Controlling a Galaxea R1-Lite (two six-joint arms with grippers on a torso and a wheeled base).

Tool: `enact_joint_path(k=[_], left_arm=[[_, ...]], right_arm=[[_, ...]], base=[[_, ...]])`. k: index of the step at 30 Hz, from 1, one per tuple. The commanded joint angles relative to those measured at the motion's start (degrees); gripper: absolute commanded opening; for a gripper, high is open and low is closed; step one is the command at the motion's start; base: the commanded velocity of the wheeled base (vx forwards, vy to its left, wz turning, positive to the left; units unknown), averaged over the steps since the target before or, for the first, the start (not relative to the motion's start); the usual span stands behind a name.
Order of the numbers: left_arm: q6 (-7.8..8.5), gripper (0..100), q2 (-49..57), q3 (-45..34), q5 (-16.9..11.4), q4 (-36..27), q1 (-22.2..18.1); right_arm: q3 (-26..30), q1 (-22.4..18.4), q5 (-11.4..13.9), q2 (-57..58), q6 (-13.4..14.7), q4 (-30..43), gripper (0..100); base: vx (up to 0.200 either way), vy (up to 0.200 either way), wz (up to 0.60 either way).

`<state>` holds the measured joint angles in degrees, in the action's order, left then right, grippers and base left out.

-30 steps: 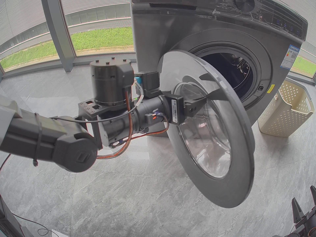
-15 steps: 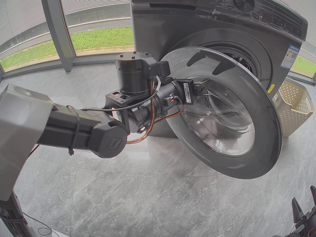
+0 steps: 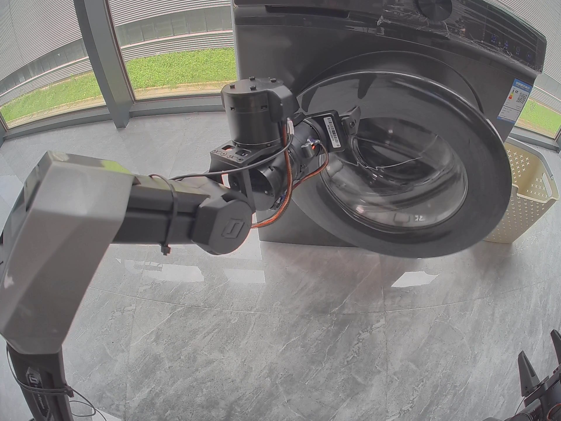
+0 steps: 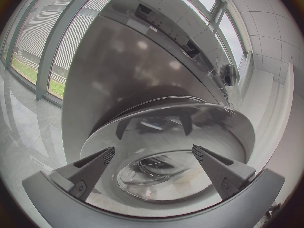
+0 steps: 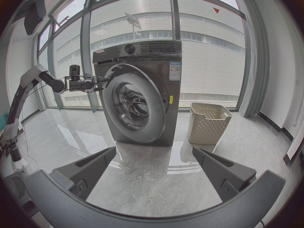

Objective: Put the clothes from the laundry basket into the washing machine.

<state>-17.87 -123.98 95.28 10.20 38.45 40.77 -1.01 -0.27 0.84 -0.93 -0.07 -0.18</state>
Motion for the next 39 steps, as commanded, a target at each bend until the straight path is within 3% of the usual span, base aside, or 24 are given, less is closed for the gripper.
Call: enact_joint_path(k=[1,3,5,13,14,16,19,20,23,26,30,34,39], left_arm=[[-0.32,100,-2.4,1.5,0.2,0.3,-0.1],[-1.55,100,-0.7,-1.2,0.2,0.1,0.5],[-1.73,100,2.7,-5.0,0.1,-0.3,1.4],[0.73,100,21.6,-33.7,-1.3,0.5,4.8],[0.73,100,21.6,-33.7,-1.3,0.5,4.8],[2.05,100,30.1,-44.4,-1.2,0.6,5.6],[2.84,100,34.5,-49.4,-1.2,0.6,5.7],[5.04,100,42.7,-58.1,-1.3,0.6,5.7],[8.91,100,53.8,-68.0,-1.4,0.4,4.8],[11.28,100,63.9,-75.7,-1.5,-0.3,1.1],[11.28,100,70.5,-80.5,-2.0,-0.5,-2.0],[11.54,100,80.6,-86.8,-2.0,-2.5,-8.0],[13.83,100,92.0,-91.7,-2.1,-7.2,-14.3]], right_arm=[[0.9,0.0,0.0,0.5,0.0,0.0,100],[0.9,0.0,-0.1,0.5,0.0,0.0,100],[0.9,0.0,-0.1,0.5,0.0,0.0,100],[0.9,0.0,-0.1,0.5,0.0,0.0,100],[0.9,0.0,-0.1,0.5,0.0,0.0,100],[0.9,0.0,-0.1,0.6,0.0,-0.1,100],[0.9,0.0,-0.1,0.5,-0.1,0.0,100],[0.9,0.0,-0.1,0.6,-0.1,-0.1,100],[0.9,0.0,-0.1,0.6,-0.1,-0.1,100],[0.9,0.0,-0.1,0.6,-0.1,-0.1,100],[0.9,0.0,-0.1,0.6,-0.1,-0.1,100],[0.9,0.0,-0.1,0.5,-0.1,-0.1,100],[0.9,0.0,-0.1,0.6,-0.1,-0.1,100]], base=[[0.000,0.000,0.00],[0.000,0.000,0.00],[0.000,0.000,0.00],[0.000,0.000,0.00],[0.000,0.000,0.00],[0.000,0.000,0.00],[0.000,0.000,0.00],[0.000,0.000,0.00],[0.000,0.000,0.00],[0.000,0.000,0.00],[0.000,0.000,0.00],[0.000,0.000,0.00],[0.000,0.000,0.00]])
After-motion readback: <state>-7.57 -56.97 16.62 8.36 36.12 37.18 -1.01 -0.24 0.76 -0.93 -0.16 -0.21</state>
